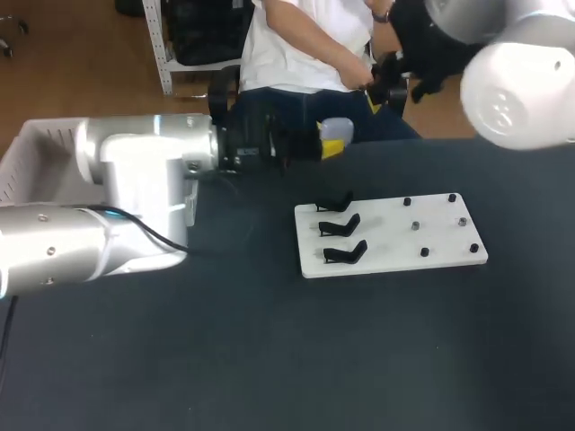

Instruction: Pick up each earbud case from the left stands, insert the matching earbuds, close the lid, and place the case in the box.

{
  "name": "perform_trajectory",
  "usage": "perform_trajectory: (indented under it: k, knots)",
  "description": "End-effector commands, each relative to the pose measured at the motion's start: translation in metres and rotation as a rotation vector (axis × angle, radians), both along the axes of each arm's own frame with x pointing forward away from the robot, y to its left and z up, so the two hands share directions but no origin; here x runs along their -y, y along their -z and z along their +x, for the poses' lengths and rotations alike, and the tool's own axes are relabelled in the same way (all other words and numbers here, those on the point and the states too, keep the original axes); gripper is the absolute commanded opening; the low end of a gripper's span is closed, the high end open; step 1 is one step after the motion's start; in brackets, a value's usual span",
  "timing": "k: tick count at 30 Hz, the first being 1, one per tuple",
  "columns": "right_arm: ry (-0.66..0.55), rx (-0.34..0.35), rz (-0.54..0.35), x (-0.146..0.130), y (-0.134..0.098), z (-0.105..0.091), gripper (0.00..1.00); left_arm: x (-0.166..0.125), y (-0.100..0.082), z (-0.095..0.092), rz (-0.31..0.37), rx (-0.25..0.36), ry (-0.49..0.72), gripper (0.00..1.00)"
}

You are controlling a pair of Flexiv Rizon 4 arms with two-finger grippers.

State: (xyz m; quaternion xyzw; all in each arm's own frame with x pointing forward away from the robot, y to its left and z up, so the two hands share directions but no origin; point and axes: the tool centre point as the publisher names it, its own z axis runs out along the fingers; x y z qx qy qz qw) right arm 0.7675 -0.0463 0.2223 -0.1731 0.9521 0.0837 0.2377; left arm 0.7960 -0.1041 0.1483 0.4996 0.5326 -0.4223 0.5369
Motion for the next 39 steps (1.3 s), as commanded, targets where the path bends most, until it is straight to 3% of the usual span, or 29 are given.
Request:
perform_trajectory:
  k: [1, 8, 11, 14, 16, 18, 22, 32, 38, 39]
  knots:
    - [0.047, 0.141, 0.049, 0.026, 0.0, -0.029, 1.0, -0.084, -0.028, -0.016, 0.042, 0.064, -0.15, 0.0]
    - [0.094, 0.109, 0.041, 0.039, 0.012, -0.042, 1.0, -0.197, -0.035, 0.005, 0.067, 0.148, -0.309, 0.0]
    - [0.087, 0.129, 0.139, 0.041, 0.015, -0.049, 1.0, -0.231, -0.033, 0.01, 0.098, 0.15, -0.365, 0.0]
    - [0.068, 0.166, 0.18, 0.041, 0.02, -0.057, 1.0, -0.258, -0.025, 0.018, 0.106, 0.158, -0.395, 0.0]
    - [0.049, 0.185, 0.211, 0.041, 0.023, -0.062, 1.0, -0.271, -0.015, 0.023, 0.138, 0.132, -0.427, 0.0]
    - [0.039, 0.192, 0.201, 0.04, 0.025, -0.066, 1.0, -0.28, -0.007, 0.027, 0.14, 0.134, -0.441, 0.0]
    - [0.016, 0.195, 0.197, 0.042, 0.033, -0.072, 1.0, -0.298, 0.015, 0.033, 0.155, 0.083, -0.49, 0.0]
    - [0.019, 0.141, 0.2, 0.046, 0.05, -0.079, 1.0, -0.309, 0.062, 0.042, 0.238, -0.013, -0.513, 0.0]
    - [0.018, 0.125, 0.202, 0.046, 0.051, -0.078, 1.0, -0.311, 0.089, 0.046, 0.225, -0.088, -0.556, 0.0]
    - [0.014, 0.125, 0.202, 0.046, 0.05, -0.078, 1.0, -0.311, 0.092, 0.046, 0.223, -0.089, -0.557, 0.1]
